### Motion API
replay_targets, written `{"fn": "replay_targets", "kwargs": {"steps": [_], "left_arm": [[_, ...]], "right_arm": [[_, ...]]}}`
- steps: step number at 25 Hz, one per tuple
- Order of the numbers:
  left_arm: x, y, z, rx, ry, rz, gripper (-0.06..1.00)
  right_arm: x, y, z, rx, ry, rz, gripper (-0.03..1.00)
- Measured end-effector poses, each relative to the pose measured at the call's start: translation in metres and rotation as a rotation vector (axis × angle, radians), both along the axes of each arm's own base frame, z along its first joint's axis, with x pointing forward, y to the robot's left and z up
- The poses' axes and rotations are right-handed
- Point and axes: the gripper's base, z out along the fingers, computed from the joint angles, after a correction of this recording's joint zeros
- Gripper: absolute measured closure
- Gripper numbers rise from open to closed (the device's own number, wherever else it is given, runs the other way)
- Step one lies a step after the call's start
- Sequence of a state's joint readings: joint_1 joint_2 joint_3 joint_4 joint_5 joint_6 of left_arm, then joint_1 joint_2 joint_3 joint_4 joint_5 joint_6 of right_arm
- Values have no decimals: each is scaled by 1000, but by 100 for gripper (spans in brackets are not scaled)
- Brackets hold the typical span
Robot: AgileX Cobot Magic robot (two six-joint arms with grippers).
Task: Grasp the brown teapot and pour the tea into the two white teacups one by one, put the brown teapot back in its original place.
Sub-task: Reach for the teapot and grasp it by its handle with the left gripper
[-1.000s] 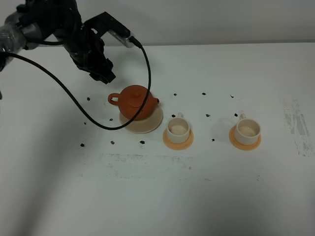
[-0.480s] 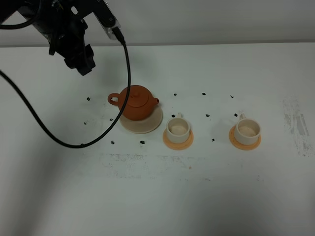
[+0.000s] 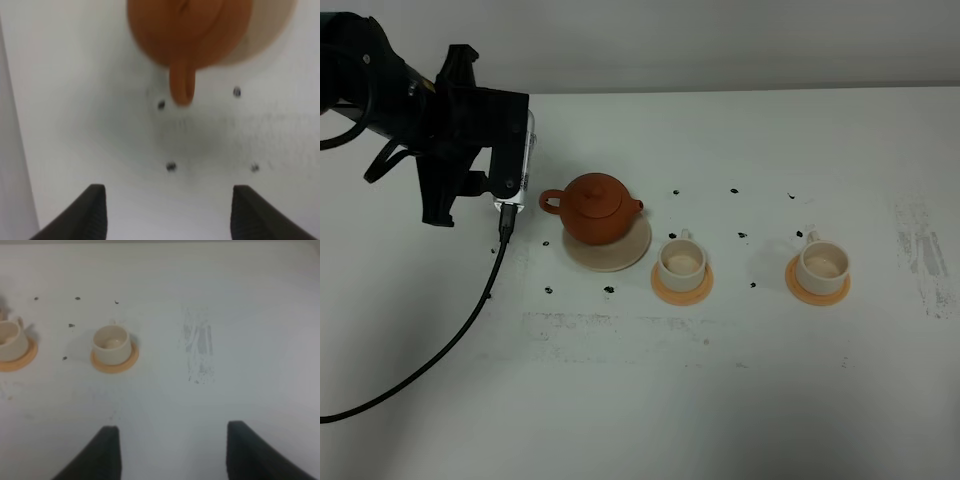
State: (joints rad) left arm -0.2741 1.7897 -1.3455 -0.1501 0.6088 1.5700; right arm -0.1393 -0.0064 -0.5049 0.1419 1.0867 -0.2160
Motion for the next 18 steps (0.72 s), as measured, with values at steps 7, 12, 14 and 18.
{"fn": "replay_targets", "kwargs": {"steps": [7,12,14,18], "left_arm": [[24,-10,-7,-54,61,55,39],[42,-18,-1,-50,213,84,39],[47,-20,0,-36,259,74,39],[52,-25,-9,31,305,49,39]], "right_arm": [[0,0,0,0,0,0,48],[0,0,0,0,0,0,48],[0,0,0,0,0,0,48],[0,0,0,0,0,0,48]]}}
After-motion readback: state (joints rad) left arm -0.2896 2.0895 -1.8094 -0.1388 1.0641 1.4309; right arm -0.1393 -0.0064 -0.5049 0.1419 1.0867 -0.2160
